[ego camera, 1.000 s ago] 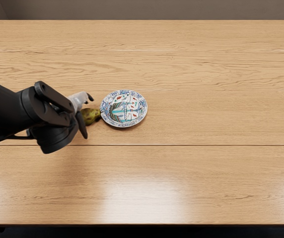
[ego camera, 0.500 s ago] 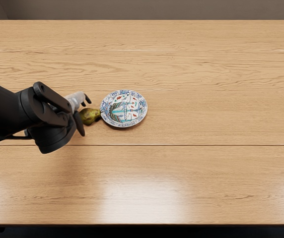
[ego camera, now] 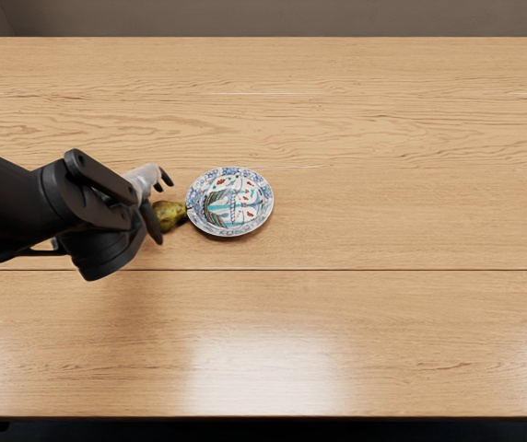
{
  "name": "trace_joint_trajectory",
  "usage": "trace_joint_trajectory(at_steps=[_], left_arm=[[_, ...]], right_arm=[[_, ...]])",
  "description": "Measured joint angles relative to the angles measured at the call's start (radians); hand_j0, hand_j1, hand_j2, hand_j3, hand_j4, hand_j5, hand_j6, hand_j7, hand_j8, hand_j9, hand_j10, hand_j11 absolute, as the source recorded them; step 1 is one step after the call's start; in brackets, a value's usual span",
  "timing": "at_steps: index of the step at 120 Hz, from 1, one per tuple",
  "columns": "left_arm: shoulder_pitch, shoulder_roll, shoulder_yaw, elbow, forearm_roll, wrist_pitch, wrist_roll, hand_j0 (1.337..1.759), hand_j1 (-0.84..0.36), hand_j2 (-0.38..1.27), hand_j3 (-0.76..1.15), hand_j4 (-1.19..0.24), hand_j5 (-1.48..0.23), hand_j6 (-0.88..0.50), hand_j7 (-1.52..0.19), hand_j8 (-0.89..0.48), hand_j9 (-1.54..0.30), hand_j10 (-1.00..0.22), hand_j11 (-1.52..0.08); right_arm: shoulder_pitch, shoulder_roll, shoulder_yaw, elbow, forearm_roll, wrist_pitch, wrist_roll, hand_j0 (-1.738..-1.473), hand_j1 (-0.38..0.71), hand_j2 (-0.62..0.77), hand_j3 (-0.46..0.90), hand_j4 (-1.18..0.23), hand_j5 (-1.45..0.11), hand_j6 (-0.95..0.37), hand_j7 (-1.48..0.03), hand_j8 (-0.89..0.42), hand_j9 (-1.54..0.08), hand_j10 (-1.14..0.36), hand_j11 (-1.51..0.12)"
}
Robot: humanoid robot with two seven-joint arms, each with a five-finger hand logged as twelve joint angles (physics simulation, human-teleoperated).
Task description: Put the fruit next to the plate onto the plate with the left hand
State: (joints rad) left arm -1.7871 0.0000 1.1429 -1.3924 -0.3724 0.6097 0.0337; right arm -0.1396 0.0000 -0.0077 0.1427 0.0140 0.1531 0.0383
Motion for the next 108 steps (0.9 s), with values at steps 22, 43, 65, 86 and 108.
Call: trace_joint_trajectory(at_steps=[22, 43, 65, 86, 108], left_arm=[[0.02, 0.0, -0.005, 0.002, 0.001, 0.001, 0.0, 1.658, -0.05, 0.07, 0.0, -0.33, -0.43, -0.33, -0.43, -0.33, -0.43, -0.33, -0.43], [0.02, 0.0, -0.005, 0.006, -0.001, 0.001, 0.0, 1.658, -0.11, 0.08, 0.0, -0.38, -0.5, -0.38, -0.5, -0.38, -0.5, -0.38, -0.5], [0.022, 0.0, -0.007, 0.008, -0.006, 0.001, 0.0, 1.658, -0.23, 0.1, 0.0, -0.48, -0.63, -0.47, -0.63, -0.48, -0.63, -0.48, -0.63], [0.026, 0.0, -0.02, 0.009, -0.016, 0.002, 0.001, 1.653, -0.31, 0.35, 0.0, -0.55, -0.91, -0.41, -0.92, -0.46, -0.94, -0.7, -0.94], [0.025, 0.0, -0.019, 0.009, -0.026, 0.003, 0.001, 1.651, -0.28, 0.57, 0.0, -0.64, -1.02, -0.45, -1.05, -0.45, -1.08, -0.79, -1.08]], right_arm=[[0.0, 0.0, 0.0, 0.0, 0.0, 0.0, 0.0, -1.658, -0.33, 0.0, 0.0, -0.02, -0.02, -0.02, -0.02, -0.02, -0.02, -0.02, -0.02], [0.0, 0.0, 0.0, 0.0, 0.0, 0.0, 0.0, -1.658, -0.33, 0.0, 0.0, -0.02, -0.02, -0.02, -0.02, -0.02, -0.02, -0.02, -0.02], [0.0, 0.0, 0.0, 0.0, 0.0, 0.0, 0.0, -1.658, -0.33, 0.0, 0.0, -0.02, -0.02, -0.02, -0.02, -0.02, -0.02, -0.02, -0.02], [0.0, 0.0, 0.0, 0.0, 0.0, 0.0, 0.0, -1.658, -0.33, 0.0, 0.0, -0.02, -0.02, -0.02, -0.02, -0.02, -0.02, -0.02, -0.02], [0.0, 0.0, 0.0, 0.0, 0.0, 0.0, 0.0, -1.658, -0.33, 0.0, 0.0, -0.02, -0.02, -0.02, -0.02, -0.02, -0.02, -0.02, -0.02]])
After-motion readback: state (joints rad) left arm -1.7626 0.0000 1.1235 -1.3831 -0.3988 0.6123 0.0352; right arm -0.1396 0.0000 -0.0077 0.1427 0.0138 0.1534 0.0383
